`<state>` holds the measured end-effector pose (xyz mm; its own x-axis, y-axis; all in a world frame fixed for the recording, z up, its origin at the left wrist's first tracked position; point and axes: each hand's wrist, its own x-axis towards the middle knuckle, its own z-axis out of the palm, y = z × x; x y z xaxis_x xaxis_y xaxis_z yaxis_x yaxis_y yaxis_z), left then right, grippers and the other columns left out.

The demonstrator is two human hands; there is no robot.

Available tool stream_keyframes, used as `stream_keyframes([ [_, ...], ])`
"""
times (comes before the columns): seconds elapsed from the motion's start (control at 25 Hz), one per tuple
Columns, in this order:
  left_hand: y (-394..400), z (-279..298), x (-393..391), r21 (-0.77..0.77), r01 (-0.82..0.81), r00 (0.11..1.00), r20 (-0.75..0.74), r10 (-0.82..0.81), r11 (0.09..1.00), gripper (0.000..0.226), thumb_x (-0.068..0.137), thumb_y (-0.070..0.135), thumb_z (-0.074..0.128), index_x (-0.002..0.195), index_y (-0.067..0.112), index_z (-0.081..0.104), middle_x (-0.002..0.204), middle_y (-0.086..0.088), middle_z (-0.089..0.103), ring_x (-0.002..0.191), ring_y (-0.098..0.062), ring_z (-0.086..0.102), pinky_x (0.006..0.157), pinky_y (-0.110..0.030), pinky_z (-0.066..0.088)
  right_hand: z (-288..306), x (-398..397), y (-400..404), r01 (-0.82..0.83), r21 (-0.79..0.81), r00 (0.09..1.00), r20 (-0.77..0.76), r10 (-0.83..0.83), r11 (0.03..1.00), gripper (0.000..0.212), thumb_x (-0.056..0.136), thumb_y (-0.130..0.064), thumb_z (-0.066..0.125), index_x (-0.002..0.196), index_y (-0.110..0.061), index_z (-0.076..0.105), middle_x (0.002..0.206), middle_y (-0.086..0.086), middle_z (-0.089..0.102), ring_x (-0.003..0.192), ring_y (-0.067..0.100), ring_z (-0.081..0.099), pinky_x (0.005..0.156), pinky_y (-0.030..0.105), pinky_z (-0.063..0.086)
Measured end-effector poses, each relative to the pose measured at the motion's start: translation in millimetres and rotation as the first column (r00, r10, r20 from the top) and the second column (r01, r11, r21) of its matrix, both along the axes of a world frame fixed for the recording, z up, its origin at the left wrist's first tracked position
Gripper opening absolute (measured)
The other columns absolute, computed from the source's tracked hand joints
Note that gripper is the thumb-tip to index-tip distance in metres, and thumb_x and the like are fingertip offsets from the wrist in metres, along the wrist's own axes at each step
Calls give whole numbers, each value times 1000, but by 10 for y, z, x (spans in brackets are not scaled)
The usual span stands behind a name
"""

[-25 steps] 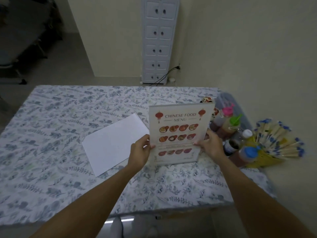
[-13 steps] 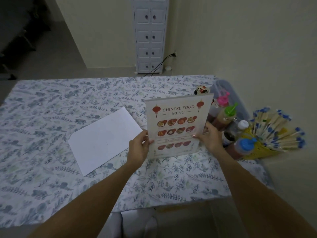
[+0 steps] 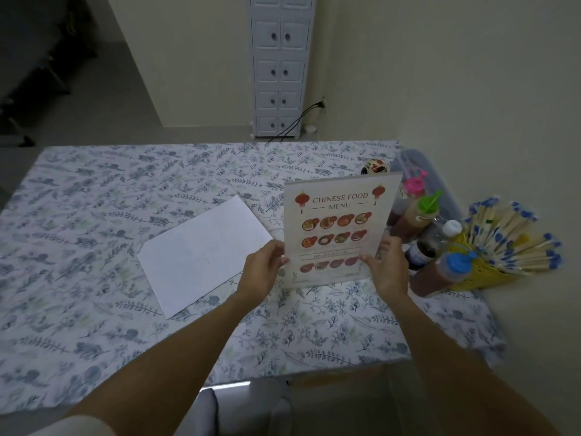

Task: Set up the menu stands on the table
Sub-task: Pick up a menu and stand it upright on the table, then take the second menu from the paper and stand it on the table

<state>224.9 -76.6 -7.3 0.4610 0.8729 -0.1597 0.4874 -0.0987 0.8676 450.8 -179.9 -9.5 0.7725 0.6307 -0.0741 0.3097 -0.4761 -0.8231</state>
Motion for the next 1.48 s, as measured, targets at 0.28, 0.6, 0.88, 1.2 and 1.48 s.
stream_keyframes([
  [0.28, 259, -111, -637, 145, 155, 984, -105, -141, 977, 28, 97, 18, 52, 123, 12, 60, 129, -4, 63, 121, -21, 57, 99, -19, 37, -126, -982, -206, -14, -34, 922, 387, 27, 999, 32, 90, -11, 54, 122, -10, 51, 123, 11, 57, 118, 25, 43, 91, 40, 46],
  [0.6, 1113, -394, -1683, 194, 345, 926, -231, -299, 918, 37, 97, 18, 50, 133, 12, 54, 145, -7, 51, 143, -24, 36, 113, -23, 20, -405, -2550, 461, -93, -41, 916, 388, 101, 995, 29, 93, -12, 46, 119, -10, 57, 123, 10, 60, 117, 14, 40, 100, 33, 44],
  [0.88, 2128, -677, -2235, 224, 658, 665, -621, -415, 719, 60, 100, 32, 39, 152, 9, 21, 164, -13, 10, 152, -31, 1, 122, -44, 0, -815, -3380, 1098, -107, -368, 954, 225, 200, 924, 62, 94, -39, 49, 147, -11, 32, 159, 12, 22, 146, 30, 20, 118, 44, 25],
  [1.2, 2476, -928, -2375, 59, 764, 464, -742, -484, 642, 75, 95, 59, 14, 153, 18, -11, 161, -12, -20, 149, -26, -20, 120, -39, -8, -959, -3639, 1305, 27, -495, 979, 188, 77, 869, 80, 91, -57, 41, 152, -15, 11, 161, 17, -6, 149, 31, -3, 122, 43, 7],
  [1.48, 2344, -906, -2303, 16, 698, 555, -643, -527, 716, 78, 97, 56, 20, 153, 7, -6, 164, -12, -10, 151, -26, -10, 120, -33, -1, -981, -3709, 1390, 58, -534, 973, 219, 72, 844, 83, 89, -65, 27, 152, -14, 11, 161, 21, 1, 149, 35, -1, 121, 45, 6],
])
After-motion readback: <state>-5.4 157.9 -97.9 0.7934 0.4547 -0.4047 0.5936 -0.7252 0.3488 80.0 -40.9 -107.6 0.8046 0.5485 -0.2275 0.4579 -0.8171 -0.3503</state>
